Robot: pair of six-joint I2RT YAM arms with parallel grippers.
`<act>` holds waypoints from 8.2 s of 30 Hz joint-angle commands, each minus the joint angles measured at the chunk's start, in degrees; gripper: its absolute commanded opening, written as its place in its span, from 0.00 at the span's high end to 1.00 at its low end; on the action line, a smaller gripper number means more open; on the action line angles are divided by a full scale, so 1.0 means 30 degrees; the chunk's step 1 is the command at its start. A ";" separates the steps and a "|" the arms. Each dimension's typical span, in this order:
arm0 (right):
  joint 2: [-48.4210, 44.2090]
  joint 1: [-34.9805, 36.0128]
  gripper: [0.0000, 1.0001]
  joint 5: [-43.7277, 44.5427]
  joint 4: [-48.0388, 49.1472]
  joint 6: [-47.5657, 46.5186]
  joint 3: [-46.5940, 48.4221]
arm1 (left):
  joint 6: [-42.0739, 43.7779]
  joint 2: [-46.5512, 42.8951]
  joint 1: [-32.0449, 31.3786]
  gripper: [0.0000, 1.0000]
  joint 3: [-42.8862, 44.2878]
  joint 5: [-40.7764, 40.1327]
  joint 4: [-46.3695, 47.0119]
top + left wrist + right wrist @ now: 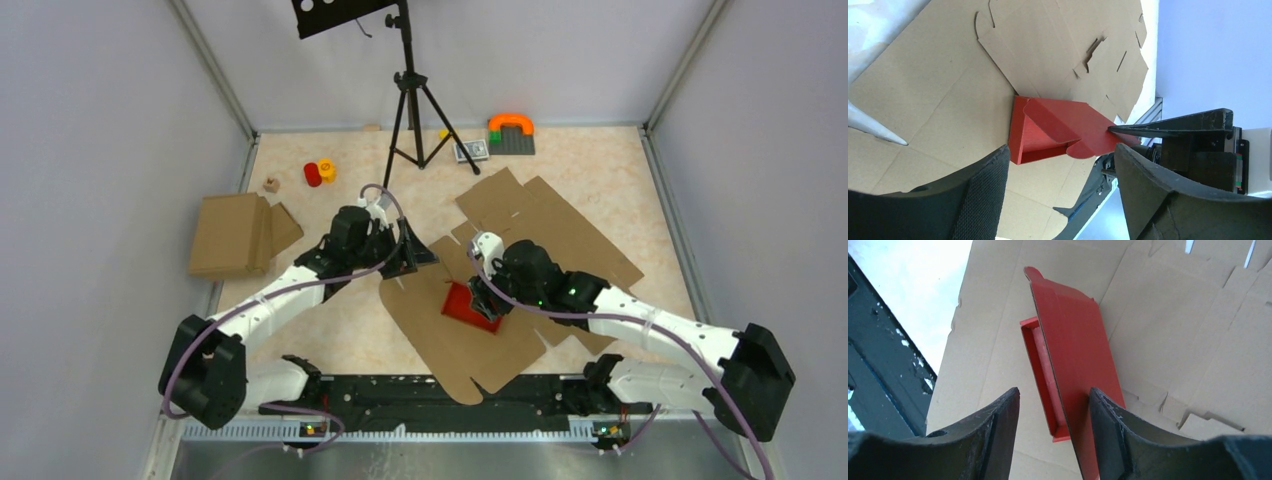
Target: Fold the paper box
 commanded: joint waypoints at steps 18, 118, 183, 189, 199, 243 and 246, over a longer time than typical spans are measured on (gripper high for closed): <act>-0.2679 -0.0238 0.26 0.1584 0.0749 0.5693 -0.0439 | 0.1583 0.4788 -0.2178 0.32 0.4098 0.2153 -0.3246; -0.1152 -0.4755 0.31 -0.0437 -0.0662 2.1514 -0.2694 | 0.0418 0.2792 -0.2944 0.14 0.2277 0.1956 -0.3981; -0.6087 -0.3986 0.11 -0.0882 -0.0782 1.9181 -0.4263 | 0.1888 0.2254 -0.2311 0.01 0.1162 0.5433 -0.0650; -0.6424 -0.3986 0.08 -0.1875 0.0156 1.9032 -0.4723 | 0.2243 0.2857 -0.2340 0.01 0.1182 0.6231 0.0339; -0.7017 -0.3986 0.06 -0.1902 -0.0418 1.8553 -0.4742 | 0.3002 0.4078 -0.2398 0.03 0.1554 0.6841 0.0568; -0.7913 -0.3986 0.12 -0.2341 -0.0657 1.8144 -0.5405 | 0.6011 -0.0721 -0.5754 0.24 -0.0536 -0.2775 0.0449; -0.7864 -0.3986 0.14 -0.2342 -0.0683 1.8148 -0.5314 | 0.6273 -0.0210 -0.6103 0.27 -0.0206 -0.3407 0.0165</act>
